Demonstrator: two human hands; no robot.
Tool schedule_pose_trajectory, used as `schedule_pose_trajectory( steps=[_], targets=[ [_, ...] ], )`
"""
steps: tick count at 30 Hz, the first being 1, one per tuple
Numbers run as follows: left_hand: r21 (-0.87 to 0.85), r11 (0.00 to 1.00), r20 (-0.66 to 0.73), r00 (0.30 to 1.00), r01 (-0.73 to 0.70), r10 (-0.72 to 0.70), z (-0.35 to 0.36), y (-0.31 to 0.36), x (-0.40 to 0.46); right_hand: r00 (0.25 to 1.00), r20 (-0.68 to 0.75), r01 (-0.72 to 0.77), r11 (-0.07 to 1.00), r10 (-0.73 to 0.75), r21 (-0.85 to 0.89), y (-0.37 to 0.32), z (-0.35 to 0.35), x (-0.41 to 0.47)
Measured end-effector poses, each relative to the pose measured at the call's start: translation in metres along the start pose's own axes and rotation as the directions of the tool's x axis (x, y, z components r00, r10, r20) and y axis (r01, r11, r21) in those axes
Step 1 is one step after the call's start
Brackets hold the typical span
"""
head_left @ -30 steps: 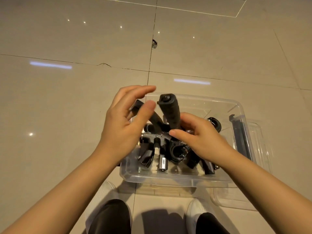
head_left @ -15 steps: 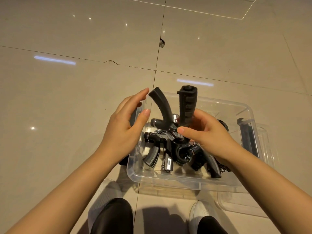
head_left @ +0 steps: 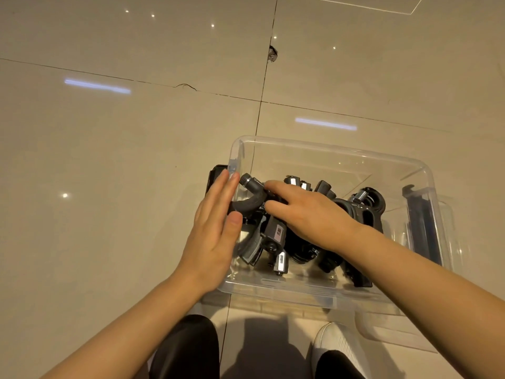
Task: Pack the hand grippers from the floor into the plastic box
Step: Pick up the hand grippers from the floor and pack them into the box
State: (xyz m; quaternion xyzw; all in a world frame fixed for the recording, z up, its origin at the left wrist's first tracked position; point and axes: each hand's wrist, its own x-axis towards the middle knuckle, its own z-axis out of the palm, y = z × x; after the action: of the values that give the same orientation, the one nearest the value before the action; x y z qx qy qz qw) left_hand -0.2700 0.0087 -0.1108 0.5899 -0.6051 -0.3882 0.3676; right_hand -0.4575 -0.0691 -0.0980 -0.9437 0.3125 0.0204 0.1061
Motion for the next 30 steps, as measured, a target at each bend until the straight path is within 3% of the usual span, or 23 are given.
schedule_pose_trajectory(
  steps=[5,14,19,22,26,28,30],
  targets=[
    [0.048,0.999,-0.026,1.000,-0.001,0.003,0.000,0.000,-0.001,0.997,0.080,-0.032,0.994,0.023,0.105,0.005,0.002,-0.004],
    [0.340,0.940,-0.064,0.997,-0.021,0.046,0.000,0.000,-0.003,0.990,0.141,0.017,1.000,-0.018,0.011,0.007,0.021,-0.019],
    [0.519,0.854,0.019,1.000,-0.030,0.024,-0.002,0.003,-0.003,0.988,0.150,-0.049,0.999,0.049,-0.002,0.003,0.029,-0.022],
    [0.678,0.731,0.076,0.997,-0.074,0.031,-0.004,0.008,-0.004,0.980,0.117,-0.169,0.982,0.159,0.082,0.003,0.013,-0.028],
    [0.778,0.531,0.286,0.942,-0.336,0.176,0.000,0.025,0.008,0.828,0.041,-0.559,0.818,0.559,0.136,0.014,-0.018,-0.064],
    [0.722,0.581,0.376,0.918,-0.376,0.127,0.014,0.041,0.017,0.733,0.160,-0.675,0.735,0.661,0.062,0.015,-0.022,-0.082],
    [0.680,0.669,0.448,0.892,-0.302,-0.053,0.032,0.049,0.025,0.654,0.298,-0.739,0.672,0.695,0.054,0.012,-0.014,-0.090]
  ],
)
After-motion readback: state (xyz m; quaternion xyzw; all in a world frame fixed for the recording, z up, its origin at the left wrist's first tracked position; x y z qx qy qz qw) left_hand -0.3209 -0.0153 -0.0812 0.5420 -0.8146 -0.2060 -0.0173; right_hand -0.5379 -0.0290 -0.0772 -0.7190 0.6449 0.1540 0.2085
